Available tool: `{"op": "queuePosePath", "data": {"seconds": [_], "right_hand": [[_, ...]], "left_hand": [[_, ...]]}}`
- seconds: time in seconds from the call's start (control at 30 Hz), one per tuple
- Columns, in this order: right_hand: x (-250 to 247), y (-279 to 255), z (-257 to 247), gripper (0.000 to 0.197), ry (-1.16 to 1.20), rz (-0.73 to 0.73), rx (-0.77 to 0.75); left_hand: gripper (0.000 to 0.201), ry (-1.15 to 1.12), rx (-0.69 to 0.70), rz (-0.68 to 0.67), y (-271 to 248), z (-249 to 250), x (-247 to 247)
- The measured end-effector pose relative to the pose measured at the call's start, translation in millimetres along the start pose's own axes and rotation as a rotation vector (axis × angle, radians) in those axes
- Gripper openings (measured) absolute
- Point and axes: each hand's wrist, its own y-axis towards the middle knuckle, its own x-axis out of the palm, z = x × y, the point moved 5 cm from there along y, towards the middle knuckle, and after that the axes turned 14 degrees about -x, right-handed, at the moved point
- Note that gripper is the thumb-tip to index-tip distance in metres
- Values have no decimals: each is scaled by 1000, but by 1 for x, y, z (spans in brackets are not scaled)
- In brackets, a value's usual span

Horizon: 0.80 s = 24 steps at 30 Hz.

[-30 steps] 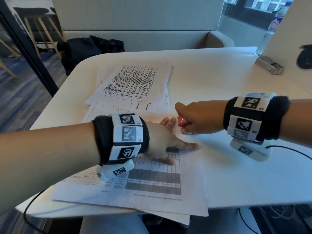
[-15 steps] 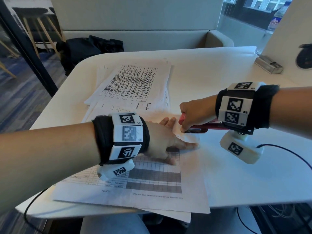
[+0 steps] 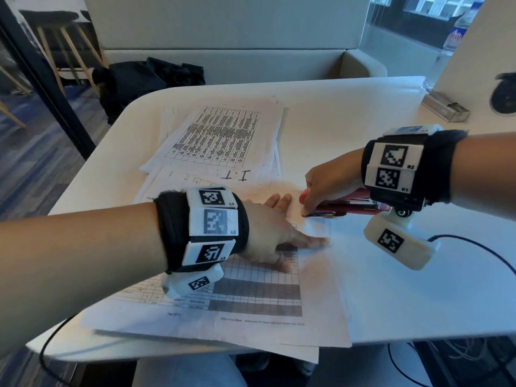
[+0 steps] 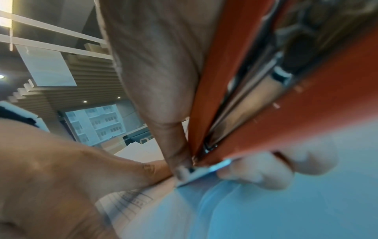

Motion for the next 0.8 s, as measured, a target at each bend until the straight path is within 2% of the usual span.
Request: {"op": "queuePosePath", "data": {"seconds": [0.2,0.3,0.57,0.8], "right_hand": [[6,-2,-15,32,-191,196,-174],[9,-2,-16,31,-197,186,-238],[4,-2,-1,43,-45,78,-55],[1,0,6,50,48,-26,-5]], "left_hand": [[70,-19,12,-2,0,0,1],[68,4,13,4,-1,0,1],[70,5,6,4,1,0,1],[68,23,-1,5,0,0,0]]}}
